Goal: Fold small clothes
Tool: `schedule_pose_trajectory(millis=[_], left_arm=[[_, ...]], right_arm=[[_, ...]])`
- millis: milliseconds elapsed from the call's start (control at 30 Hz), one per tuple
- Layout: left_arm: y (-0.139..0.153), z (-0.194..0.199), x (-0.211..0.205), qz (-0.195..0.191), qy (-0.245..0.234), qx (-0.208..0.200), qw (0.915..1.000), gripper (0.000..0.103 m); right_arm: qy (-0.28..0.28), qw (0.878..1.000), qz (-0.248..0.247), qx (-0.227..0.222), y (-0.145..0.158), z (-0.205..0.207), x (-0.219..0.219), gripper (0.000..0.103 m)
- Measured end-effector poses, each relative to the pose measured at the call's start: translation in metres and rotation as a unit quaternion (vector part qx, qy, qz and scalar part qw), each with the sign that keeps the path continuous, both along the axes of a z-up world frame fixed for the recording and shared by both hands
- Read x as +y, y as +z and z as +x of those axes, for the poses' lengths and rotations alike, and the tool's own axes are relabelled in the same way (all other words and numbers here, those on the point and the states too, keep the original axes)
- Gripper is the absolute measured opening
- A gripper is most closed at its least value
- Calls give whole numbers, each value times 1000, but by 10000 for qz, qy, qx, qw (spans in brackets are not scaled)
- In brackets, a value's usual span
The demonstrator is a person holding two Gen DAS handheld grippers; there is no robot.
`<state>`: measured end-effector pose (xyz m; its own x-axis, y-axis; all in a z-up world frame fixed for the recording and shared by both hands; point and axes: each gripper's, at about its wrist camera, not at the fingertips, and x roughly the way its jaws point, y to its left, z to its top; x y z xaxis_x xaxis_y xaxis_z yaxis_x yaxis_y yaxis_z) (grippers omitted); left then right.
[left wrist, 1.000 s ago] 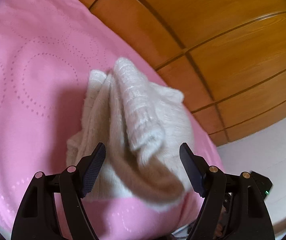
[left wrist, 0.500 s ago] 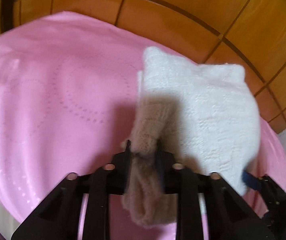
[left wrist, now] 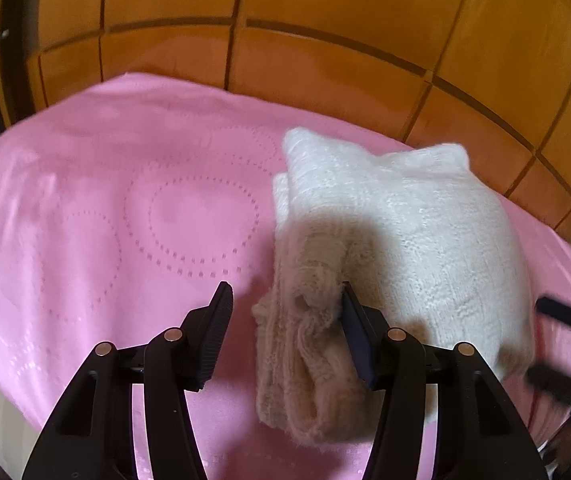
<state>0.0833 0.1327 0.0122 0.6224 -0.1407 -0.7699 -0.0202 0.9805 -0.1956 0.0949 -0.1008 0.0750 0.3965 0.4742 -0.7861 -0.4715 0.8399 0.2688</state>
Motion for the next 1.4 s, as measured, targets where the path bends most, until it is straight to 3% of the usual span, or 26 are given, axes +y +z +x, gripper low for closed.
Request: schedule_pose_trajectory(millis=[67,433,567,900,1033,1100,1267,1400], left_arm=[[4,-3,1,51,-12,-58,10000,67],[2,2,0,26,-71,1,10000,67],[-2,5,-1,7,-97,38,9999,67],[-19,12,1,-145,-270,155,9994,71],[-31,16,10,-515,-306,260,9979,71],[-35,17,14,-710,-321,286,9966,71],[-41,19,23,-1088,-404,285,9928,71],[-46,20,30,-1380,-472,321,9888,72]], right_arm=[[-180,9998,69,-25,6,13,-6,87],[-596,9980,222,16,16,81,-9,87],[-609,9973,282,308,4,106,-2,87],[-565,9932,-287,980,-48,155,16,90],[-559,9949,3,841,-42,152,3,91],[-732,9941,291,749,-35,146,-15,96],[-1318,9800,958,1145,-54,128,-73,97],[-1448,9639,1627,1529,-77,115,-94,98]])
